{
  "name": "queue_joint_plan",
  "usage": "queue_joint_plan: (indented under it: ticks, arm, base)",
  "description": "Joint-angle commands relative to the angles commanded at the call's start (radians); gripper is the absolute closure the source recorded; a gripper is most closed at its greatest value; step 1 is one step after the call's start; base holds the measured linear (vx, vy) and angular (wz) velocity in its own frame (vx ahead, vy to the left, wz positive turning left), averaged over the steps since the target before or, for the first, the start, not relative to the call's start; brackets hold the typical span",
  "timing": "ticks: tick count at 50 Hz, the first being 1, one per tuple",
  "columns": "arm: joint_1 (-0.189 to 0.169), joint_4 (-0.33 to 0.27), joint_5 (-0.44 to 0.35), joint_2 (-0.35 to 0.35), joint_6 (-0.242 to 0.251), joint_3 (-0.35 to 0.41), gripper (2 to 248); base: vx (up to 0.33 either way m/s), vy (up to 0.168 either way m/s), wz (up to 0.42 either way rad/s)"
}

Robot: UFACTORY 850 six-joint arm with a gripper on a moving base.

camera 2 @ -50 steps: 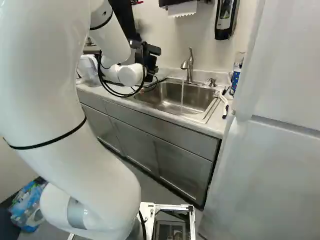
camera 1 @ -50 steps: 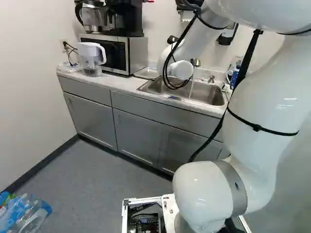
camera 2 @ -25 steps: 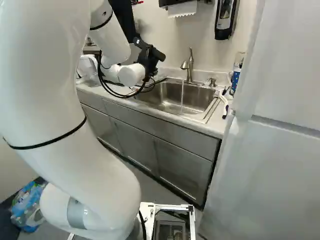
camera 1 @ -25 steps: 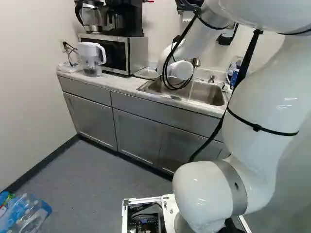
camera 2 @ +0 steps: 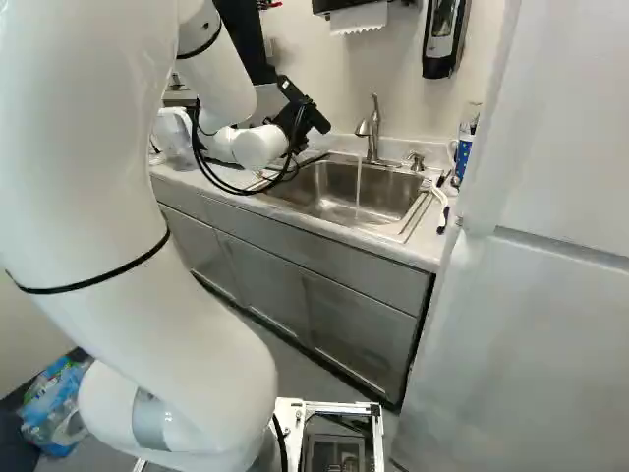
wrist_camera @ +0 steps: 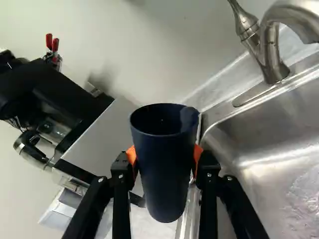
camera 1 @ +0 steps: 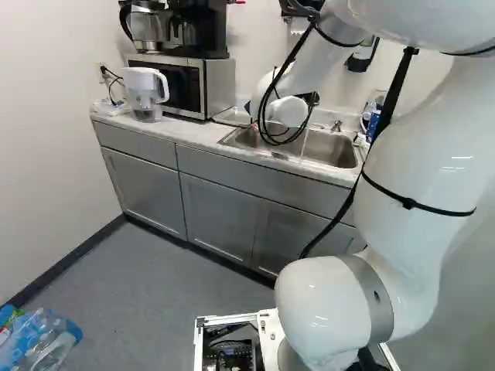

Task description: Rinse the cup and place it in the tray

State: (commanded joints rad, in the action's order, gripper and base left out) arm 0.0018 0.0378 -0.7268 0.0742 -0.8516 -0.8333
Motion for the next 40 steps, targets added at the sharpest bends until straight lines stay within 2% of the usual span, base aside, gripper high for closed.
queue_joint_plan:
  ticks: [40]
  arm:
    - [0.0,0.0,0.0,0.0,-0.42,0.0,126]
  base:
    - [0.0,0.0,0.0]
